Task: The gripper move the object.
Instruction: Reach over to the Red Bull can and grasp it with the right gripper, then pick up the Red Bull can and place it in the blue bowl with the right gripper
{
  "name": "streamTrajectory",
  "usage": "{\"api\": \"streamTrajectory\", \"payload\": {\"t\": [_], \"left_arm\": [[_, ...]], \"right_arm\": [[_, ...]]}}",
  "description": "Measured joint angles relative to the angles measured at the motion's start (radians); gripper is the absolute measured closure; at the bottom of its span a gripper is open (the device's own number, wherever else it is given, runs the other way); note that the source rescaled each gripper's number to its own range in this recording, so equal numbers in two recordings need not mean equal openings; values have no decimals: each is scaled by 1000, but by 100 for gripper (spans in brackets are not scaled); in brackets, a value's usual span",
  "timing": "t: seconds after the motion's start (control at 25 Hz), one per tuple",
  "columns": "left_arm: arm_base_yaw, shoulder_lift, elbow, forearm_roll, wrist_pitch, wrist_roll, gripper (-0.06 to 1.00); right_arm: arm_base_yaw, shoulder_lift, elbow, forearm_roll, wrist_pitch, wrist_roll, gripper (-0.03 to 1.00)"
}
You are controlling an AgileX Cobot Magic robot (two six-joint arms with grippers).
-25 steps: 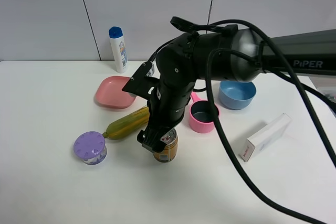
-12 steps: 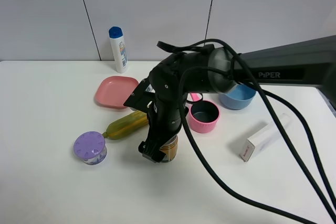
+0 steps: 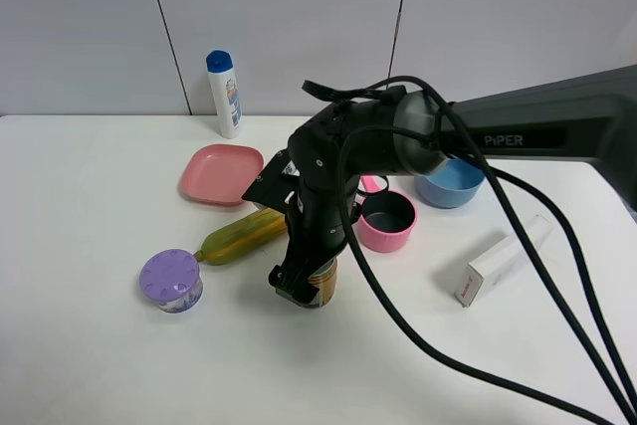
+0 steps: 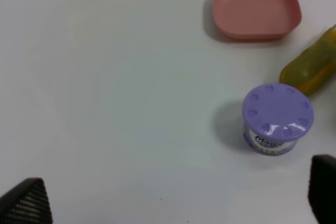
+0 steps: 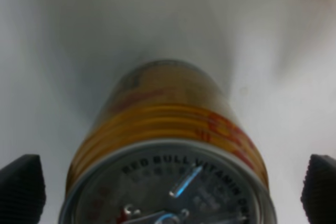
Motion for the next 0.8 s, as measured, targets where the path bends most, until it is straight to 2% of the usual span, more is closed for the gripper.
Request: {"api": "streamTrajectory", "payload": {"t": [0.2, 0.24, 0.28, 0.32, 0.36, 0.4, 0.8], "left_arm": [[0, 0, 0, 0, 0, 0, -6], [0, 0, 0, 0, 0, 0, -6], [0, 0, 0, 0, 0, 0, -6], [0, 0, 0, 0, 0, 0, -6], [0, 0, 0, 0, 0, 0, -6], [0, 0, 0, 0, 0, 0, -6], [0, 0, 0, 0, 0, 0, -6]], "right_arm": [[0, 3, 0, 14, -1, 0, 50], [0, 3, 0, 14, -1, 0, 50], [0, 5, 0, 20, -3, 0, 73], [0, 5, 0, 20, -3, 0, 73], [0, 5, 0, 20, -3, 0, 87], [0, 6, 0, 20, -3, 1, 97], [0, 7, 0, 20, -3, 6, 96]]}}
